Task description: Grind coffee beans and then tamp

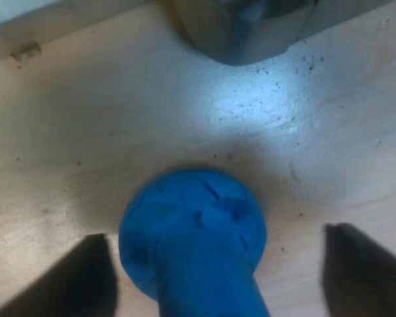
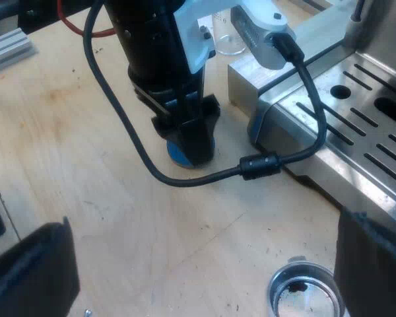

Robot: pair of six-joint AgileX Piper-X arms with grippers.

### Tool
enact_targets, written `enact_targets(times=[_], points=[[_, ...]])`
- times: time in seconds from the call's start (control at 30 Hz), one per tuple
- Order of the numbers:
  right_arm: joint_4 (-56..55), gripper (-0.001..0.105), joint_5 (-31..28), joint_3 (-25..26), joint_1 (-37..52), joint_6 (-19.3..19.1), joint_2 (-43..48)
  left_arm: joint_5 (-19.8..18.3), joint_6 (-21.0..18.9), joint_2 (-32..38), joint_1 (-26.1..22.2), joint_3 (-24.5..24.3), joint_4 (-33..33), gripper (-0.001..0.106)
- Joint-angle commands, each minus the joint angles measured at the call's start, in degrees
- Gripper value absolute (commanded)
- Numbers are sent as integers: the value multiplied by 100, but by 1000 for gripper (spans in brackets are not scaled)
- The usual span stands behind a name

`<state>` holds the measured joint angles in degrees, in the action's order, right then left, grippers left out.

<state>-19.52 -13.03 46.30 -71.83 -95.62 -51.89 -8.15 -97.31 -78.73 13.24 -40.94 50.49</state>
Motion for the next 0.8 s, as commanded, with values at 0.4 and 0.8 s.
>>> enact_targets(times=[0.4, 0.8], points=[[-2, 80, -180, 17, 23, -62, 34, -3, 123, 737, 20, -17, 367, 0], [-730, 80, -817, -207, 23, -62, 317, -498, 61, 2639, 124, -17, 861, 0]])
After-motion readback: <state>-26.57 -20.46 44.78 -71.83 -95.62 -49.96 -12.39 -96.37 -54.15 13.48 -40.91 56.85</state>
